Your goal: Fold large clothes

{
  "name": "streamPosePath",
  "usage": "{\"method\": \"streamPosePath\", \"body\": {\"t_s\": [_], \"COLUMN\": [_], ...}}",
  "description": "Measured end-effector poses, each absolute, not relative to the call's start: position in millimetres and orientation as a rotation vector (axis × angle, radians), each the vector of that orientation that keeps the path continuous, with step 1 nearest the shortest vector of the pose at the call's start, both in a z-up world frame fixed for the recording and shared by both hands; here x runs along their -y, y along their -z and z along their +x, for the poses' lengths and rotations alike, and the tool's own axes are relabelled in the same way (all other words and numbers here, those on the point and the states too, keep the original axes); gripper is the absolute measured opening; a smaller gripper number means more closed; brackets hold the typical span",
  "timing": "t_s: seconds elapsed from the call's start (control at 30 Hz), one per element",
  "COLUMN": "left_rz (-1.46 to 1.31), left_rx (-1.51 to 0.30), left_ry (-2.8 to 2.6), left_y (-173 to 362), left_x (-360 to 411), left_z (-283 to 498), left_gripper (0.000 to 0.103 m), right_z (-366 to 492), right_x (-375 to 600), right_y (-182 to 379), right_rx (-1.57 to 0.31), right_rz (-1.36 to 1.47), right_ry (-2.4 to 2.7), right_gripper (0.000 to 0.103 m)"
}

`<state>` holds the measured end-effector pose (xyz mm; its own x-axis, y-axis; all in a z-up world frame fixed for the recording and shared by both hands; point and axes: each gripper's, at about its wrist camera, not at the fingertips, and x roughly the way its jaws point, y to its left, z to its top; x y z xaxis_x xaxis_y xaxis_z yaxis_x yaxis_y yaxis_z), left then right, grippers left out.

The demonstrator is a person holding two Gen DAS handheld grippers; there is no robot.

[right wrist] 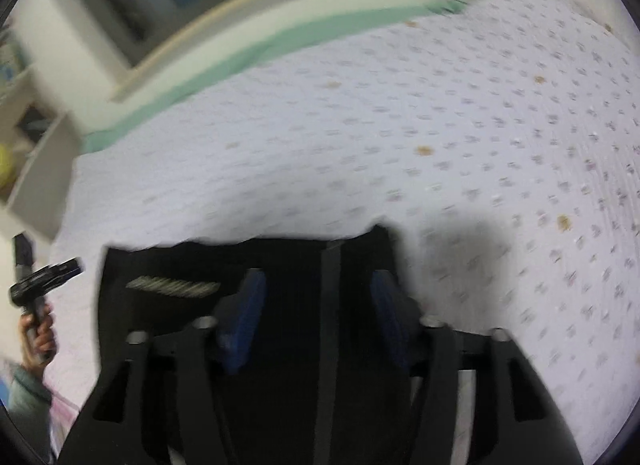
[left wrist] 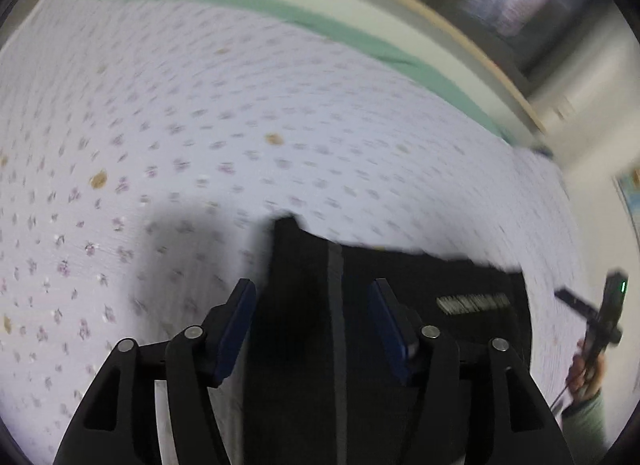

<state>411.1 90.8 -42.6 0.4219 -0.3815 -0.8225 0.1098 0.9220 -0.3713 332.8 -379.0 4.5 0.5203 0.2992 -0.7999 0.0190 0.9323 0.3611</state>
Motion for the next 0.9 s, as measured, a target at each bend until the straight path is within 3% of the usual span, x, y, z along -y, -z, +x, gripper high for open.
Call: {"method": "streamPosePath", "body": {"t_s": [0.23, 0.53, 0.67, 0.73, 0.9], "left_rz": [-0.25, -0.229, -0.184, -0.199, -0.254], "left_rx": [-1.169, -1.294, -1.304, -1.305, -1.201], "left_ry": [0.474, 0.372, 0.381, 0.416, 0.489], "left_y": [61.9, 155.2, 147.9, 130.2, 83.0], "left_x": [-1.3, 35.5, 39.0, 35.9, 33.0], "left_z": [339.0, 335.3, 335.6, 336.9, 366.7], "left_gripper": [0.064, 0.063, 0.064, 0.064, 0.064], "right_z": [291.5, 294.6, 296.9, 300.7, 335.6], "right_x": [268.1, 231.9, 238.9, 247.5, 268.5], "right_y": [26.6, 98.4, 96.7, 78.4, 32.1], "right_rx": [-1.146, -1.244, -1.257, -1.263, -1.138], "right_rz": [0.15, -0.037, -0.016, 0.021, 0.045], "right_ry": [-0.252, -0.193, -0.2, -0.231, -0.208], "right_gripper": [0.08, 0.082, 0.081, 0.076, 0.074]}}
